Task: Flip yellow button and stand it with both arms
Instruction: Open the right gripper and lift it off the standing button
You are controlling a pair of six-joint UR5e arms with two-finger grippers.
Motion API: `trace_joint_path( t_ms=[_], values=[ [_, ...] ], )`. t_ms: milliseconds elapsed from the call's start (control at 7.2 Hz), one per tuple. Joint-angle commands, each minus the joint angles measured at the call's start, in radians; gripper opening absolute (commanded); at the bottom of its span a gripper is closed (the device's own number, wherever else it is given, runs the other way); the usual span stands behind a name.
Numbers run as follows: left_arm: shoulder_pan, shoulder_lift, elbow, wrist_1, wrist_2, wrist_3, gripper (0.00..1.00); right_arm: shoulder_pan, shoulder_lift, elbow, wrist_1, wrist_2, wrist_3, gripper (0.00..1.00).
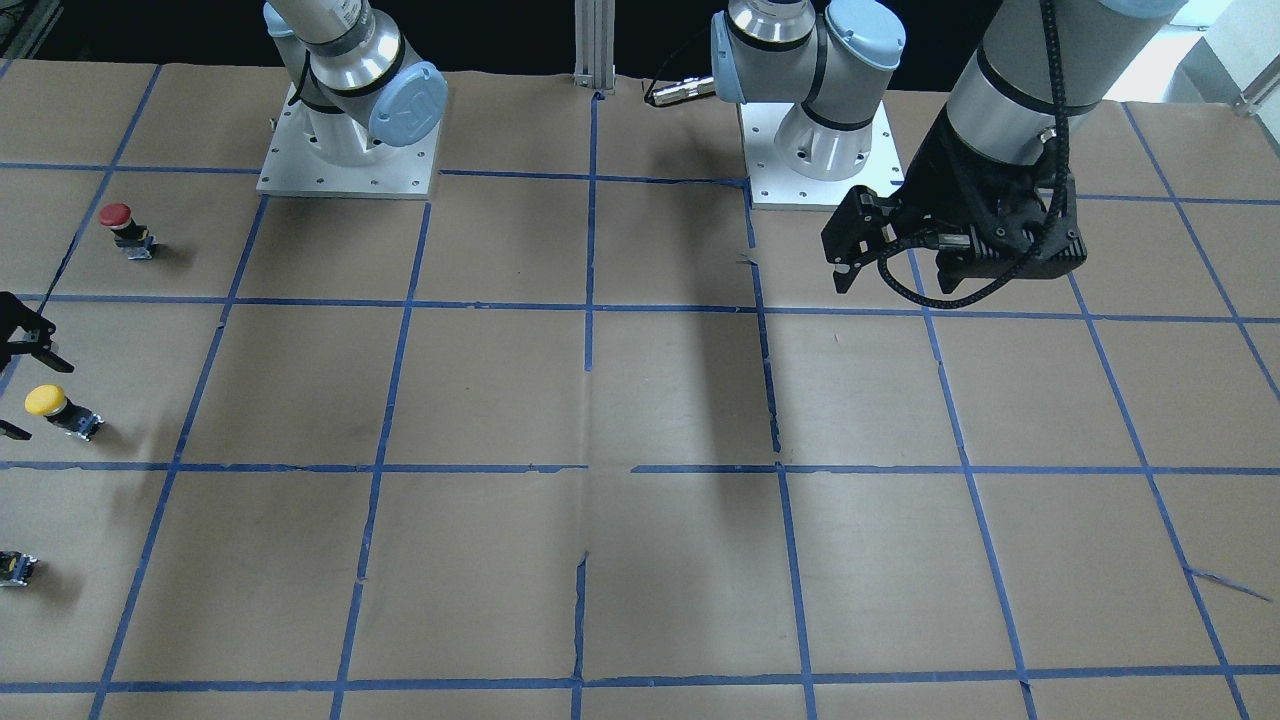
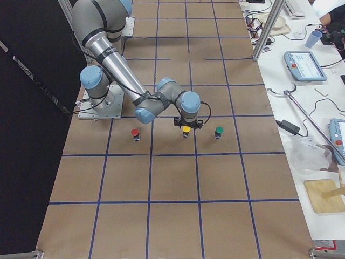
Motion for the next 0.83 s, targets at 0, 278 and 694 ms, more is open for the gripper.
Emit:
trace_joint_path(
  t_ms=[0,278,694],
  values=[
    [0.0,0.0,0.002,0.0,0.0,0.0,1.0,0.0,-0.027,-0.004,0.007,0.002,0.044,0.95],
    [0.0,0.0,0.004,0.0,0.002,0.008,1.0,0.005,-0.145,-0.002,0.071,-0.009,0.24,0.96],
    [0.001,0.002,0.01,0.0,0.008,0.011,1.0,0.078,-0.315,0.006,0.168,-0.042,0.761,0.99]
  ],
)
